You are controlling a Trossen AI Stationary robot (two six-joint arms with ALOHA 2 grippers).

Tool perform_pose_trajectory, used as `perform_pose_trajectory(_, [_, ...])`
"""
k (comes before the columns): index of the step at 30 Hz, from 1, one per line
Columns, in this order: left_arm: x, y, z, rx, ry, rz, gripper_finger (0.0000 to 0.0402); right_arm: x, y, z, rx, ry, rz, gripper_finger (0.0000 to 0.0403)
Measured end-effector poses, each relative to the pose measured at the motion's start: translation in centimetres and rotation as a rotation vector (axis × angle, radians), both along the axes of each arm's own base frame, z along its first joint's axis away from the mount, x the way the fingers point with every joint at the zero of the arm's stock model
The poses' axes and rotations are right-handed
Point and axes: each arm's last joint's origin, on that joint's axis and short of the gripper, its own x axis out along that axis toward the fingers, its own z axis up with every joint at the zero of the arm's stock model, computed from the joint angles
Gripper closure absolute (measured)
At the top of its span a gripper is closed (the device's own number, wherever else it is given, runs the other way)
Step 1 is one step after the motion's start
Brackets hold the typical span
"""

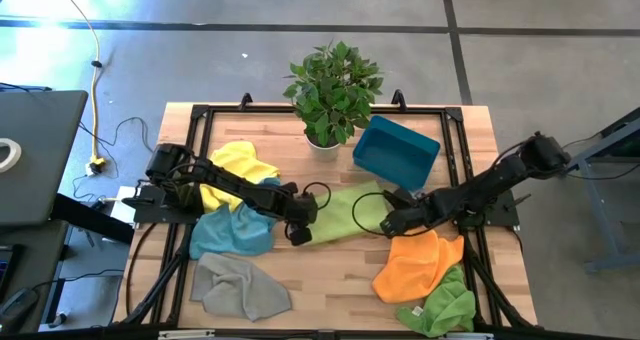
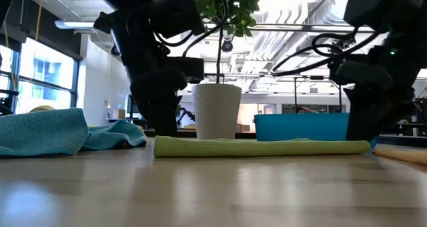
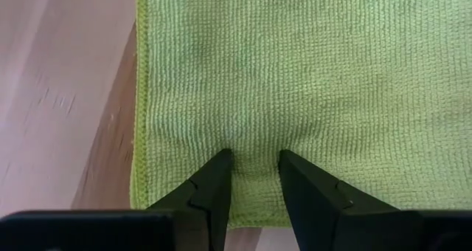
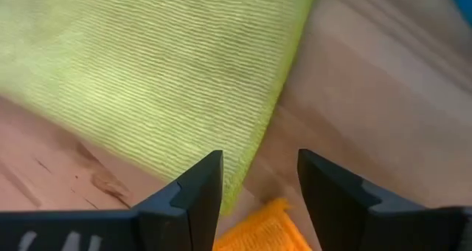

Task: Fold microfiber towels
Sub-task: Fold the light green towel

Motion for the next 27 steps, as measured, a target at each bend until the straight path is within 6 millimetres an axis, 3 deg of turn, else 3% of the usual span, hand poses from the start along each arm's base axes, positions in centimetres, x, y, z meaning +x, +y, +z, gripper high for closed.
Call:
perform_pose_trajectory(8, [0.3, -0.4, 0.0, -0.024, -0.042, 0.013, 0.0294, 1.0, 0.4, -1.7, 0.016, -0.084, -0.02, 0.0233])
perform_pose_trajectory(15, [0.3, -0.4, 0.0, -0.033, -0.043, 0.026, 0.0294, 1.3, 0.4, -2.0, -0.003, -0.106, -0.059, 0.0246])
perform_pose_trajectory(27, [0.4, -0.4, 0.1, -0.027, -0.041, 0.012, 0.0294, 0.9, 0.2, -2.2, -0.032, -0.066, -0.069, 0.0379])
